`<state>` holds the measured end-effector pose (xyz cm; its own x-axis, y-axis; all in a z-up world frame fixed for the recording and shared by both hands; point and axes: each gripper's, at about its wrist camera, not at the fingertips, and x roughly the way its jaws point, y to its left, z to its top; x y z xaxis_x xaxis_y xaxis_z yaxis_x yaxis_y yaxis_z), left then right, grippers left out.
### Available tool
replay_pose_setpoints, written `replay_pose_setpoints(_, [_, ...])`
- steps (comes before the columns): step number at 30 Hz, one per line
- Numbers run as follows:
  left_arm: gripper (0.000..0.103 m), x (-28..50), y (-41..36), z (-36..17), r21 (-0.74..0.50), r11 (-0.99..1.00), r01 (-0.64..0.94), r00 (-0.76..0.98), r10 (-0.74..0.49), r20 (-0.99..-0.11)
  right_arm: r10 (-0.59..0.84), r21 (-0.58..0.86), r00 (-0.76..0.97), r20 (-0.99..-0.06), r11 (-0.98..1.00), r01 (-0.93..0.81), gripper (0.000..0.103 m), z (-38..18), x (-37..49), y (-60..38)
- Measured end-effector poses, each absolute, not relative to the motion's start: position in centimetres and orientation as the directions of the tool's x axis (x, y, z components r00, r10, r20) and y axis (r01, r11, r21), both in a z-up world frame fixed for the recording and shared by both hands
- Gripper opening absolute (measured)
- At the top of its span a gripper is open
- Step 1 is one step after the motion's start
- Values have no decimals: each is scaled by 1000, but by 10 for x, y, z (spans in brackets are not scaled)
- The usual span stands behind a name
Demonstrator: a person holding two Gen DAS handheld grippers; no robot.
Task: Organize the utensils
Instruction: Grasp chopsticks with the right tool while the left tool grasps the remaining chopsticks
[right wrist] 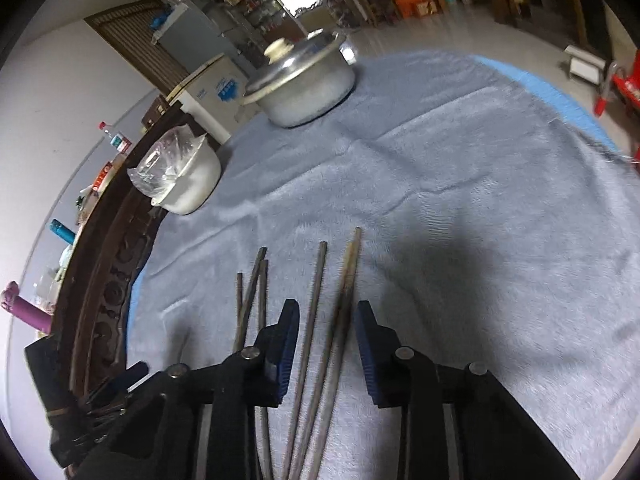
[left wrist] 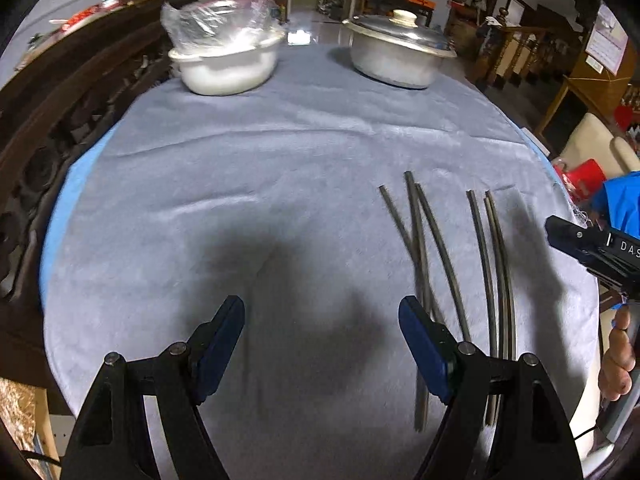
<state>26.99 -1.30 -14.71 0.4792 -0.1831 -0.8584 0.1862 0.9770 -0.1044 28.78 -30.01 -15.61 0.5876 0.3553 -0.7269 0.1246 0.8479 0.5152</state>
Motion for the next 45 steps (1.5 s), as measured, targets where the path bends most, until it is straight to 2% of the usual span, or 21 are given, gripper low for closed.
replay_pose_setpoints(3, [79,281,-16,-147,-105,976,190,476,-186,-860,425,562,551,-718,821,98,31,-161,305,-296])
replay_pose_setpoints(4, [76,284,-17,-146,-112,974,196,478,-195,-857,436,566,537,-722,819,95,31,-162,312,-293])
replay_pose_setpoints(9, [73,290,-18,-136,-111,970,214,495,-206,-844,431,544,498,-752,833,99,28,-167,343,-278])
replay_pose_setpoints(13, [66,295,-14,-131,-116,968,222,491,-214,-845,336,442,457,-824,885,145,24,-174,368,-267])
replay_pose_setpoints(16, [64,301,-11,-130,-123,966,225,486,-221,-846,297,389,402,-866,906,167,23,-181,384,-259])
replay_pose_setpoints(19, [55,306,-13,-128,-131,960,246,479,-238,-845,244,322,345,-906,927,192,20,-192,395,-253])
replay_pose_setpoints(20, [54,309,-14,-127,-138,956,258,473,-250,-845,214,290,339,-916,938,192,13,-194,398,-250])
replay_pose_setpoints(22, [52,313,-18,-126,-156,946,286,464,-279,-841,176,246,338,-925,953,178,7,-193,400,-244])
replay_pose_setpoints(25, [52,322,-28,-124,-175,928,327,445,-315,-838,208,280,360,-909,947,161,7,-193,395,-245])
replay_pose_setpoints(30, [52,343,-51,-128,-204,909,363,395,-349,-850,322,429,456,-829,891,151,7,-186,368,-269])
replay_pose_setpoints(34, [52,370,-75,-140,-211,911,355,353,-340,-872,400,521,510,-761,846,114,7,-178,343,-284])
replay_pose_setpoints(40, [52,410,-105,-161,-224,920,321,278,-318,-906,440,584,561,-701,805,98,7,-165,323,-309])
replay_pose_setpoints(41, [51,415,-111,-165,-211,923,321,267,-302,-915,443,589,564,-697,802,98,7,-163,321,-312])
replay_pose_setpoints(43, [39,422,-119,-171,-208,926,314,245,-291,-925,440,587,571,-693,804,94,7,-160,317,-319])
replay_pose_setpoints(45, [38,428,-123,-175,-203,930,305,228,-278,-933,434,582,578,-691,808,90,7,-159,319,-317])
